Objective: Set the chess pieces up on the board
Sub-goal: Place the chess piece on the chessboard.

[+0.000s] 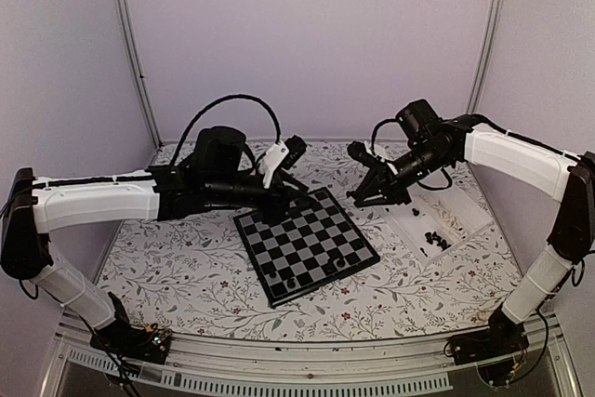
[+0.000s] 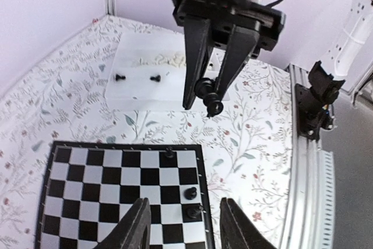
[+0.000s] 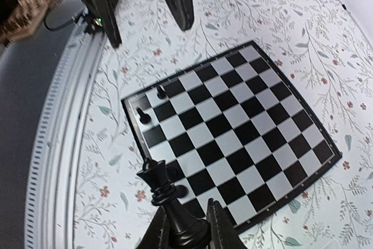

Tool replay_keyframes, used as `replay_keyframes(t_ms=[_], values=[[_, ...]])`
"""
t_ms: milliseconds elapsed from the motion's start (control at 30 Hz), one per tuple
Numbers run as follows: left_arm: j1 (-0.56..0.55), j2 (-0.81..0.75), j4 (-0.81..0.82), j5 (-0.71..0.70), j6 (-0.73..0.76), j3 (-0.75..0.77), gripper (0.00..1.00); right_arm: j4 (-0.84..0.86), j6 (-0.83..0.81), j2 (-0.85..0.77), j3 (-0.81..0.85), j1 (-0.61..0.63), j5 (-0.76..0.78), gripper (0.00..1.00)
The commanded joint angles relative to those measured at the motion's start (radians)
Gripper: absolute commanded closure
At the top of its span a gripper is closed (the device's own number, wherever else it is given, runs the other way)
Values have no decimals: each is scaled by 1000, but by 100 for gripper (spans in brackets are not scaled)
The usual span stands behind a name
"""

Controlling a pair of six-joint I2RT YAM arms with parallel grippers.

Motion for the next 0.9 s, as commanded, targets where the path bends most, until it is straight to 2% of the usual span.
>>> replay_keyframes(t_ms=[0, 100, 200, 533, 867], values=[[-86, -33, 322, -244, 123, -91, 57, 67, 118, 4, -9, -47, -360, 94], [-91, -22, 426, -243, 98, -103, 56, 84, 145, 17, -21, -65, -462, 94], [-91, 4, 456, -218, 86, -89, 55, 89, 158, 25, -19, -66, -492, 94], [-92, 68, 526, -67, 54, -55, 53, 100, 174, 31, -23, -65, -480, 93], [-94, 124, 558, 1, 12, -1, 57, 102, 180, 45, -22, -66, -478, 93]])
